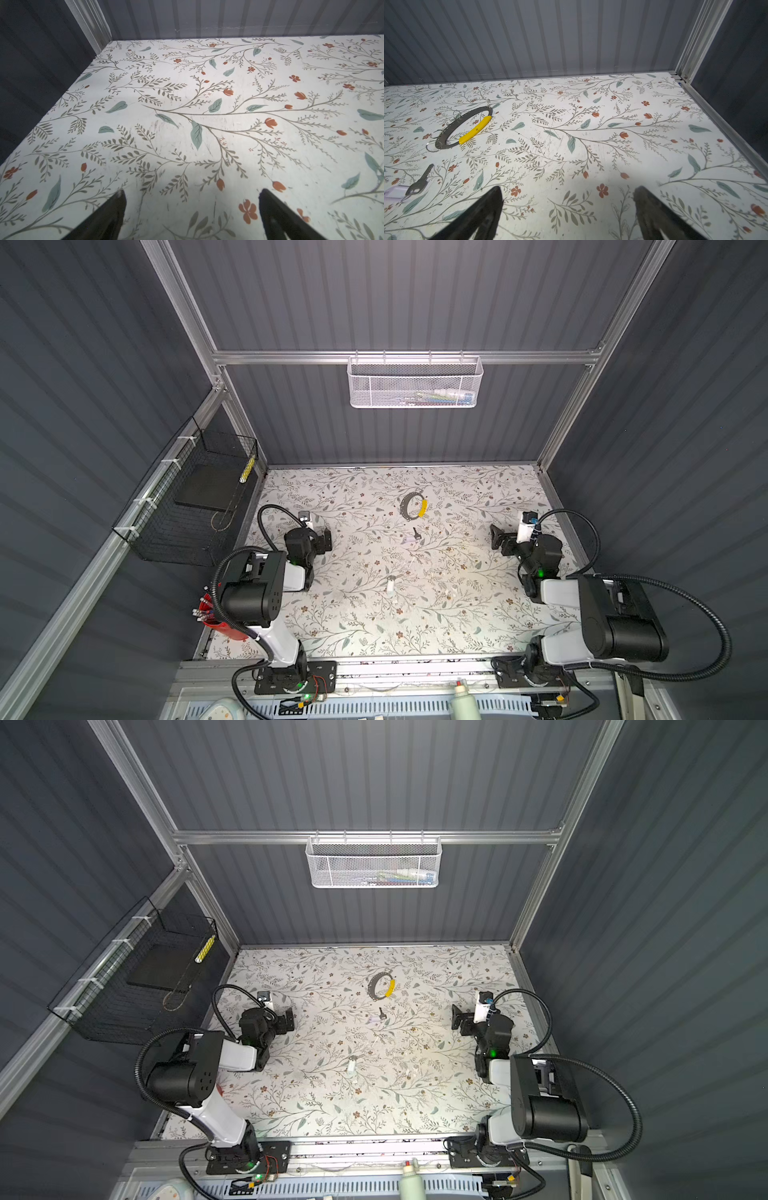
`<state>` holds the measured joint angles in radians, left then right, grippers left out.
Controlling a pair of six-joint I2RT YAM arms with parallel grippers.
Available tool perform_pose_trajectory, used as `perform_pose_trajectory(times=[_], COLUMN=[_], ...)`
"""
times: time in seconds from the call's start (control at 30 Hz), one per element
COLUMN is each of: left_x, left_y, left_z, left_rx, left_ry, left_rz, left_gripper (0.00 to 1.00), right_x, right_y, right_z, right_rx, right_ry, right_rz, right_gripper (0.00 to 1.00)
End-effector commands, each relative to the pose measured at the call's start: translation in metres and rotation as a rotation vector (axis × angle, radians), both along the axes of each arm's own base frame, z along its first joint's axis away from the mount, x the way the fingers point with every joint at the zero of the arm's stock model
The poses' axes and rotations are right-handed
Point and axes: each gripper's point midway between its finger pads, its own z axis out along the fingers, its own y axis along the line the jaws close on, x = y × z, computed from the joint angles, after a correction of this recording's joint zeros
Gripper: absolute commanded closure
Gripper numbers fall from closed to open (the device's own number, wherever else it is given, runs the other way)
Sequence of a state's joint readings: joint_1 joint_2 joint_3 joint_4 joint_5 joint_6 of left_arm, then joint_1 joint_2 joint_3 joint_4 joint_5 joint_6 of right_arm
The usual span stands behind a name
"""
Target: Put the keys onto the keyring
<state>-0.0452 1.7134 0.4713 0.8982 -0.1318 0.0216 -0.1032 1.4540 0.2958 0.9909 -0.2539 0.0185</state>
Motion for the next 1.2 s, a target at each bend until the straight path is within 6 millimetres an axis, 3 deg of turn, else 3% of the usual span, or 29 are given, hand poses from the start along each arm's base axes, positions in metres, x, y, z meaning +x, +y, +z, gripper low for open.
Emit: perform_pose_trajectory(times=[0.0,0.7,1.03,1.17], left_x=[0.002,0.002,0.003,0.005], left_y=[-0.001,-0.001,-0.001,0.008], left_z=[0.002,0.001,0.001,0.013], left_rx=[0.002,0.0,0.0,0.003], left_ry=[-0.007,-0.003,-0.003,0.01], left_rz=[0.004,0.003,0.001,0.059], left_gripper=[0.0,0.0,0.0,0.0], right_x=[0.004,0.006,0.007,0.006], right_y=[-0.003,-0.003,-0.013,0.002], right_z=[0.007,0.006,0.006,0.031], right_rx=[-0.006,0.0,0.008,0.0], right_ry=[-0.022,-0.014,-0.004,0.006], right_rz=[-0.015,-0.013,-0.069,0.022], right_gripper=[0.01,0.01,0.01,0.01])
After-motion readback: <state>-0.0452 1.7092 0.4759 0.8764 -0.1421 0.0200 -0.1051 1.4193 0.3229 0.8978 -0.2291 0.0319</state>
